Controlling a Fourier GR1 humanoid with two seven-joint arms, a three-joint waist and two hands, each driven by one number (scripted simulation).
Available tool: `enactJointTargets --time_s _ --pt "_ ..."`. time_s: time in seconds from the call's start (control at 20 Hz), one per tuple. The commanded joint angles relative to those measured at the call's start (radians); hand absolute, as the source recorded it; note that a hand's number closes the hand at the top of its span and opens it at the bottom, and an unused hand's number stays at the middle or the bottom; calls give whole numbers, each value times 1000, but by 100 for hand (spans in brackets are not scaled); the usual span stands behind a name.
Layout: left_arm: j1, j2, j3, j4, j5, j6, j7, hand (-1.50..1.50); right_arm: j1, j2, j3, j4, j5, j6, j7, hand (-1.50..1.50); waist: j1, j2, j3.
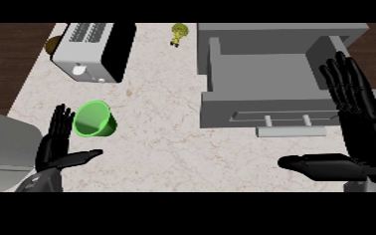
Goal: Pick up the cup, place it into the drawer and close the drawer
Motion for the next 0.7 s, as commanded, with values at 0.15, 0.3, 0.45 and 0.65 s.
enactJointTargets --time_s 0.15,0.3,0.45,0.65 --pt "-82 -22 -7 58 -15 17 -48 -150 12 7 -3 50 11 10 -62 -150 -1 0 0" --pt "-33 18 0 92 -18 -67 -105 -150 12 20 21 23 6 10 -33 -150 -11 7 -2" --pt "-40 16 0 92 -16 -76 -105 -150 34 7 9 -11 -6 22 -19 -150 -9 4 -1" --pt "-98 -6 9 81 -8 -55 -83 -150 -16 -2 -8 33 -14 21 -12 -150 -17 9 -3"
